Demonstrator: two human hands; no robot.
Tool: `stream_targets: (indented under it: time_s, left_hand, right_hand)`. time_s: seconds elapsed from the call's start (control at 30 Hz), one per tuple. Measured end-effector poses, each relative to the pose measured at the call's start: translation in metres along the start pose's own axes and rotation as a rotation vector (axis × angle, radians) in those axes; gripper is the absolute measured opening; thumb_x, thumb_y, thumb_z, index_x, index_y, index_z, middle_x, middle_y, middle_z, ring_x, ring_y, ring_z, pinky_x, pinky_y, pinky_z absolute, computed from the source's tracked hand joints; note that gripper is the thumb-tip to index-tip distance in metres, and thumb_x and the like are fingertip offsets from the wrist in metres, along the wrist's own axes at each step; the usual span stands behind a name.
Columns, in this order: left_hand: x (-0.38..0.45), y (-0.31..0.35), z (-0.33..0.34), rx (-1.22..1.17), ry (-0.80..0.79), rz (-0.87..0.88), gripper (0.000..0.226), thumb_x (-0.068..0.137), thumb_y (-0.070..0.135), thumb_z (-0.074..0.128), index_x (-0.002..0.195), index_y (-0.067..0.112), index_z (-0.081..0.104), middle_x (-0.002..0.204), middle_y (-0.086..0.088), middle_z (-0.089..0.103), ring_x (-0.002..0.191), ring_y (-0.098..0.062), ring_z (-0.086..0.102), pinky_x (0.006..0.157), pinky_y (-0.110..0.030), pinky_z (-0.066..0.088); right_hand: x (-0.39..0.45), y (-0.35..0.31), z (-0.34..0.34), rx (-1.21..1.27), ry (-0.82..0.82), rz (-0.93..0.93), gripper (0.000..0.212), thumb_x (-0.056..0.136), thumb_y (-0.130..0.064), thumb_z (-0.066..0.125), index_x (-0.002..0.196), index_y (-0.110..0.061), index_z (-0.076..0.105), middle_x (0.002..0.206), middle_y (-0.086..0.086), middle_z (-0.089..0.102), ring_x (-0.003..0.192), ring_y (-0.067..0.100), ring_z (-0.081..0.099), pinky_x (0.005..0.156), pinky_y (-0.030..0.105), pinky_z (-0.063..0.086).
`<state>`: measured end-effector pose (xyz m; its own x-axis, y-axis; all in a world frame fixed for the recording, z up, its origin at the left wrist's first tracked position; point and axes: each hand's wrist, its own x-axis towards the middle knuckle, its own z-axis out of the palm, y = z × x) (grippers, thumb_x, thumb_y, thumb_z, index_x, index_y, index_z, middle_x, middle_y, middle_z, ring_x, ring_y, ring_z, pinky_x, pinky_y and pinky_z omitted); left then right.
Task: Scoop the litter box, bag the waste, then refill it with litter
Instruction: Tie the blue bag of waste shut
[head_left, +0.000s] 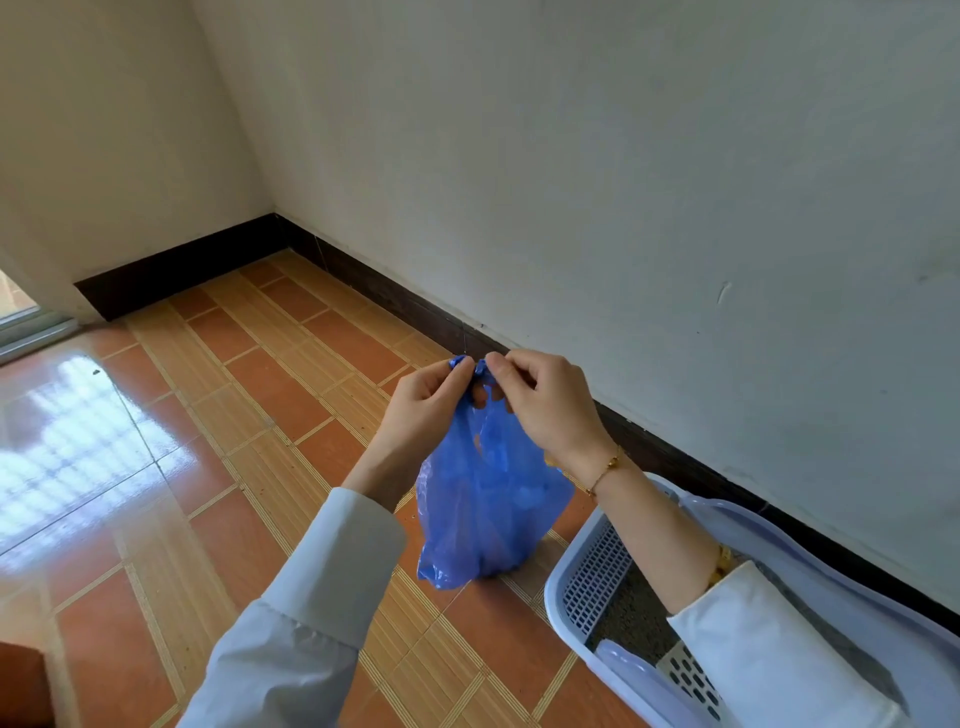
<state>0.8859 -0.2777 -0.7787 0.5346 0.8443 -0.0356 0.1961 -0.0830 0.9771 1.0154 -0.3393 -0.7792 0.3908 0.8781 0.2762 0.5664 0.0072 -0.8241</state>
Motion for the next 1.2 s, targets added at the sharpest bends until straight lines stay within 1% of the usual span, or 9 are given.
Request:
stream_targets:
  time_s: [0.1,0.17,0.27,0.4,0.6,0.7,0.87,1.03,1.2]
  left_hand:
    - [0.003,-0.009,0.002,-0.010,0.147,-0.048,0.037,0.100,0.037,0.047,0.086,0.016,0.074,0.079,-0.010,0.071,0.070,-0.027,0.052,0.069,-0.037,0.047]
    - [0.008,-0.020,0.000,-0.077,0.258,-0.139,0.031,0.100,0.033,0.049,0.085,0.019,0.073,0.086,-0.014,0.072,0.075,-0.022,0.061,0.074,-0.037,0.055]
    - [0.011,-0.043,-0.006,-0.308,0.382,-0.284,0.025,0.100,0.024,0.050,0.089,0.015,0.070,0.087,-0.007,0.071,0.081,-0.013,0.068,0.077,-0.025,0.056]
    - [0.011,-0.081,-0.013,-0.405,0.510,-0.411,0.022,0.101,0.019,0.048,0.093,0.009,0.066,0.081,-0.005,0.069,0.073,-0.011,0.067,0.073,-0.022,0.054]
    - [0.000,-0.139,-0.029,-0.475,0.632,-0.572,0.023,0.101,0.016,0.048,0.106,0.001,0.065,0.077,-0.007,0.066,0.063,-0.010,0.065,0.070,-0.025,0.054]
    - [-0.011,-0.162,-0.032,-0.473,0.674,-0.637,0.026,0.101,0.015,0.049,0.111,-0.004,0.064,0.073,-0.008,0.065,0.057,-0.009,0.065,0.062,-0.023,0.053]
    - [-0.023,-0.179,-0.034,-0.467,0.700,-0.685,0.027,0.100,0.015,0.050,0.114,-0.005,0.061,0.078,-0.009,0.066,0.066,-0.015,0.066,0.066,-0.024,0.054]
    - [-0.020,-0.167,-0.035,-0.446,0.701,-0.597,0.019,0.102,0.015,0.046,0.103,0.001,0.059,0.082,-0.008,0.065,0.073,-0.016,0.065,0.071,-0.026,0.054]
    - [-0.021,-0.169,-0.037,-0.435,0.693,-0.576,0.020,0.101,0.015,0.047,0.106,0.000,0.059,0.085,-0.008,0.066,0.075,-0.017,0.066,0.072,-0.027,0.055]
  right_hand:
    - [0.002,0.010,-0.003,-0.002,0.075,0.108,0.037,0.095,-0.029,0.057,0.068,-0.006,0.065,0.052,-0.012,0.057,0.052,-0.003,0.055,0.052,0.012,0.040]
    - [0.002,0.023,-0.007,-0.031,0.091,0.210,0.039,0.094,-0.030,0.057,0.065,-0.005,0.065,0.054,-0.012,0.060,0.050,0.000,0.054,0.055,0.018,0.043]
    - [-0.005,0.051,-0.014,-0.040,0.124,0.374,0.042,0.094,-0.028,0.057,0.058,-0.007,0.063,0.061,-0.004,0.066,0.058,0.014,0.061,0.063,0.031,0.049]
    - [-0.016,0.087,-0.021,-0.055,0.172,0.564,0.042,0.093,-0.027,0.057,0.053,-0.016,0.062,0.064,0.000,0.068,0.066,0.016,0.062,0.072,0.032,0.050]
    - [-0.037,0.137,-0.031,-0.158,0.213,0.841,0.035,0.094,-0.026,0.055,0.081,0.000,0.074,0.076,0.013,0.070,0.067,0.023,0.060,0.060,0.028,0.042]
    - [-0.052,0.155,-0.034,-0.193,0.233,0.945,0.034,0.092,-0.026,0.056,0.092,0.002,0.074,0.083,0.015,0.068,0.082,0.030,0.063,0.066,0.029,0.040]
    - [-0.065,0.166,-0.030,-0.216,0.261,1.027,0.036,0.091,-0.019,0.056,0.112,0.009,0.064,0.108,0.023,0.067,0.096,0.034,0.062,0.065,0.028,0.036]
    - [-0.057,0.165,-0.031,-0.236,0.258,0.940,0.031,0.093,-0.021,0.054,0.089,0.004,0.072,0.081,0.015,0.066,0.083,0.031,0.063,0.065,0.028,0.037]
    - [-0.056,0.165,-0.033,-0.228,0.264,0.919,0.039,0.094,-0.024,0.052,0.074,0.003,0.072,0.068,0.011,0.065,0.065,0.024,0.057,0.050,0.025,0.034]
